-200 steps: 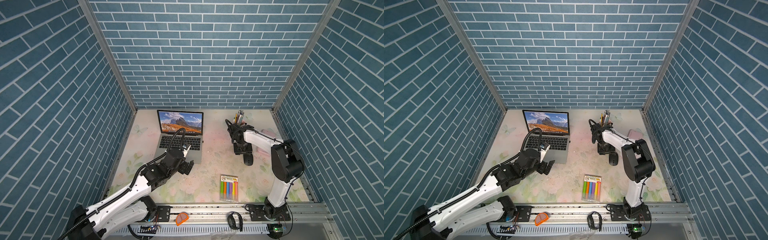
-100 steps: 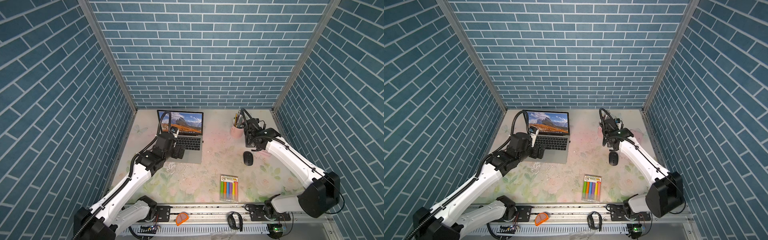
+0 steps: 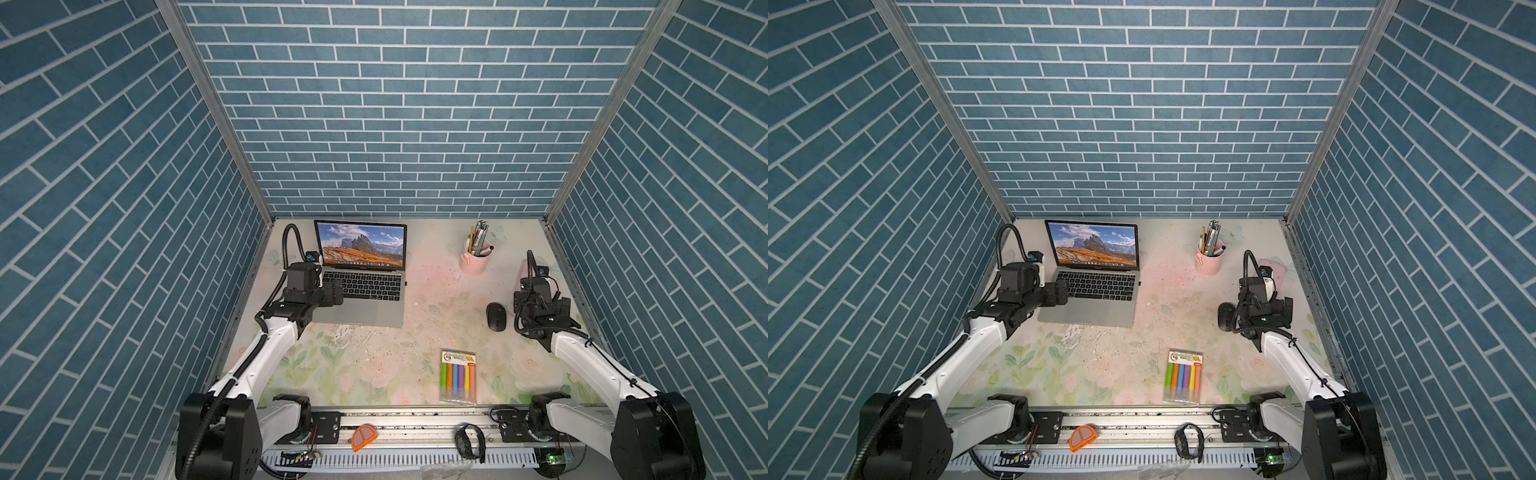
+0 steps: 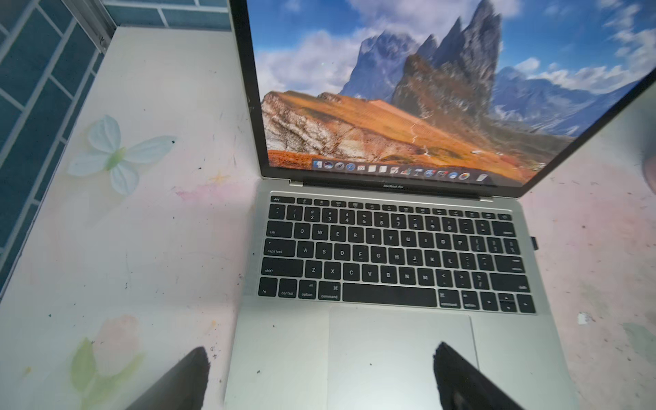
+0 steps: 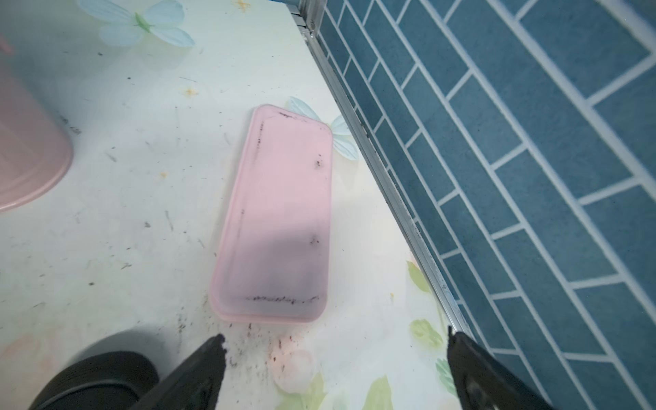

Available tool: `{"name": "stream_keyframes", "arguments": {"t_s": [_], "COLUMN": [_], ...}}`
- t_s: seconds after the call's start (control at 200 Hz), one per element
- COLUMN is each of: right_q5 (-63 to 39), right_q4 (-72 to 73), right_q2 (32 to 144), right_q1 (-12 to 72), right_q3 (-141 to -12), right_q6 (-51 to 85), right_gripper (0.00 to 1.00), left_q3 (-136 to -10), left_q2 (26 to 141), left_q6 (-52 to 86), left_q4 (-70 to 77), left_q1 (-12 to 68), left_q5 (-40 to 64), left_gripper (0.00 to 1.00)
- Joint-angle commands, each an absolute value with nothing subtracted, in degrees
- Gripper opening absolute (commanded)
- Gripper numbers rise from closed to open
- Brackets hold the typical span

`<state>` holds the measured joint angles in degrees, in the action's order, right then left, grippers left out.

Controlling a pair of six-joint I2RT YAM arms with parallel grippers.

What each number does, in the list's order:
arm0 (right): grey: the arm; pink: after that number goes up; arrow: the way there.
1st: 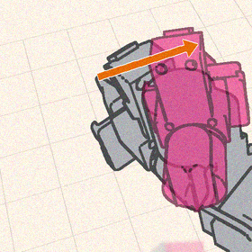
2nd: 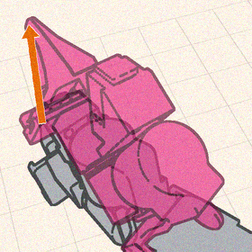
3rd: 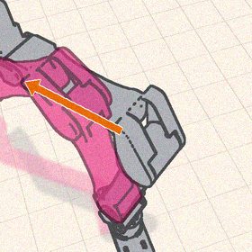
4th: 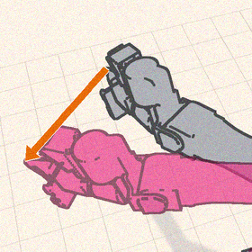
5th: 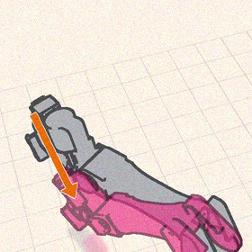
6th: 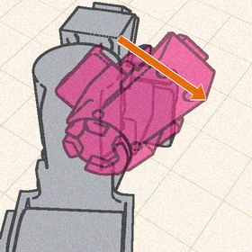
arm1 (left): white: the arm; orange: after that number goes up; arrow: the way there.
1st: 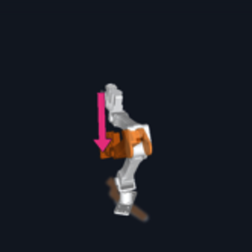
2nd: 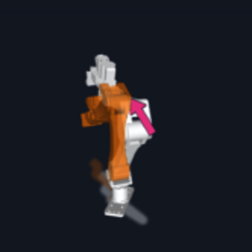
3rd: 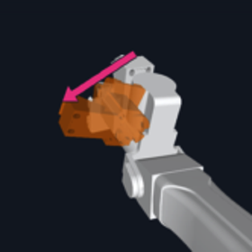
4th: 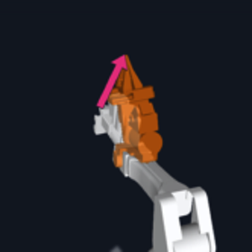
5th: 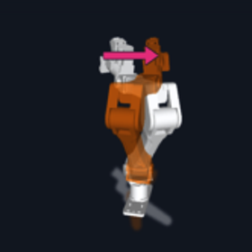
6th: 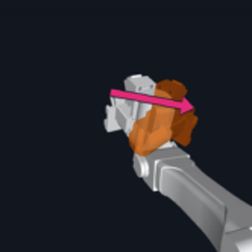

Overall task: Insert the wireless mouse receiver into the laptop
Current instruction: Reset both arms

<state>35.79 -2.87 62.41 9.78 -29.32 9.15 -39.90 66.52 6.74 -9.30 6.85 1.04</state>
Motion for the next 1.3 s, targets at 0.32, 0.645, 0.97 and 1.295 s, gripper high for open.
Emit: {"name": "stream_keyframes", "arguments": {"t_s": [0.32,0.645,0.97,1.295], "right_q5": [12.75,8.21,12.39,12.82], "right_q4": [43.28,58.3,52.35,51.58], "right_q2": [72.31,85.72,88.1,88.07], "right_q1": [-2.2,-2.33,-1.68,-1.24], "right_q3": [-17.42,-16.62,-20.97,-21.27], "right_q6": [8.32,5.2,5.72,5.3], "right_gripper": [0.97,0.99,0.99,0.99], "left_q3": [-29.3,-23.09,-23.1,-23.51], "left_q2": [72.71,78.94,86.08,86.53], "left_q6": [-1.19,-4.43,-5.46,-4.09], "left_q4": [22.99,40.2,45.62,45.66], "left_q1": [5.63,3.5,2.72,1.93], "left_q5": [-9.23,-6.66,-2.76,-3.16], "left_gripper": [0.99,0.99,0.99,0.99]}}
